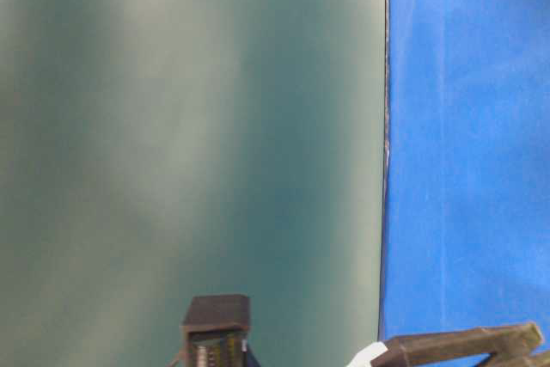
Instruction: Fold the yellow towel.
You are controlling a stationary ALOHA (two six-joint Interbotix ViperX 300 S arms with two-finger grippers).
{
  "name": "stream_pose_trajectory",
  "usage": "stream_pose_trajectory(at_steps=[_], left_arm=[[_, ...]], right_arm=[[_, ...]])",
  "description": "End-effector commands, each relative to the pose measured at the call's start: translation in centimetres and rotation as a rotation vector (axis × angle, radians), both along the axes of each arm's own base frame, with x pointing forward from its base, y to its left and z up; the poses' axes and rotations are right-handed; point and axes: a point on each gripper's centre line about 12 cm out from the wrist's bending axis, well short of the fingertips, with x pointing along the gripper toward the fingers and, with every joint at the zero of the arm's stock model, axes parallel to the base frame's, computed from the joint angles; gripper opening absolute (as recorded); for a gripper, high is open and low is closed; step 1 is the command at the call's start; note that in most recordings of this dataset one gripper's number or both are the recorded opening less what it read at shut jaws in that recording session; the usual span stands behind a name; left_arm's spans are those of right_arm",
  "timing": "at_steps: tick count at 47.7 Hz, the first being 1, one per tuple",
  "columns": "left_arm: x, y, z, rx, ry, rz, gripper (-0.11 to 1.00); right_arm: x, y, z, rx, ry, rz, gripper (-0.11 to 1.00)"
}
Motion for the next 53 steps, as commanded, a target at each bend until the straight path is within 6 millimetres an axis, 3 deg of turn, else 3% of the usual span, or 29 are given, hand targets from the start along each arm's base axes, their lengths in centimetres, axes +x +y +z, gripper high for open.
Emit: stream_pose_trajectory(at_steps=[1, 12, 23, 27, 30, 33, 36, 40, 53], left_arm=[[0.3, 0.1, 0.3, -0.001, -0.014, 0.003, 0.50], [0.2, 0.8, -1.7, 0.004, 0.043, 0.022, 0.50], [0.1, 0.9, -2.2, 0.003, 0.066, 0.028, 0.48], [0.1, 0.8, -2.3, 0.001, 0.083, 0.029, 0.43], [0.0, 0.8, -2.4, 0.002, 0.104, 0.028, 0.32], [0.0, 0.8, -2.3, 0.003, 0.123, 0.028, 0.18], [0.0, 0.8, -2.2, 0.005, 0.133, 0.026, 0.05], [0.2, 0.8, -1.7, 0.006, 0.135, 0.025, 0.03], [0.6, 0.8, 0.0, 0.005, 0.121, 0.023, 0.03]], right_arm=[[0.3, -0.1, -0.3, -0.002, -0.001, 0.003, 0.48], [0.5, -0.3, -2.9, 0.010, 0.046, -0.006, 0.48], [0.6, -0.2, -3.0, 0.021, 0.047, -0.017, 0.48], [0.6, 0.1, -3.0, 0.018, 0.055, -0.007, 0.48], [0.7, 0.4, -2.9, 0.017, 0.056, 0.005, 0.46], [0.7, 0.9, -2.7, 0.016, 0.052, 0.022, 0.39], [0.8, 1.4, -2.4, 0.016, 0.043, 0.038, 0.22], [0.7, 1.6, -1.7, 0.018, 0.020, 0.045, 0.03], [0.2, 1.5, 0.7, 0.011, -0.021, 0.039, 0.02]])
